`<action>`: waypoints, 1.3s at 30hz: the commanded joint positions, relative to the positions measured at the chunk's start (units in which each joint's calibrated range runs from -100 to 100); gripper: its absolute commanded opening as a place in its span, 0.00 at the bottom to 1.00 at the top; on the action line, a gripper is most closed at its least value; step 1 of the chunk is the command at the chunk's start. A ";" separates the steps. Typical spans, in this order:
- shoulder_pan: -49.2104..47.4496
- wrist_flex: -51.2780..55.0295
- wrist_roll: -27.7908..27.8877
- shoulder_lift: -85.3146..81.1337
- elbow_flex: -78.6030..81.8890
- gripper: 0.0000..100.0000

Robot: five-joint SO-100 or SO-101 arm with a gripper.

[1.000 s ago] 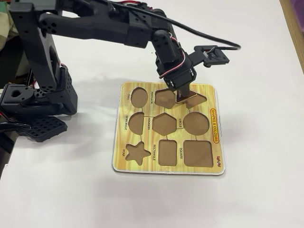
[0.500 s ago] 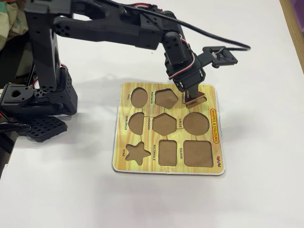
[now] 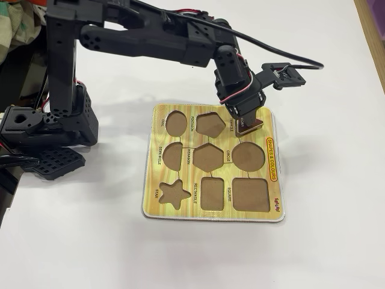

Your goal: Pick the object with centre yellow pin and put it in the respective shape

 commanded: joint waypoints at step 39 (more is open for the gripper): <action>-4.65 -3.25 -0.04 3.94 -2.52 0.02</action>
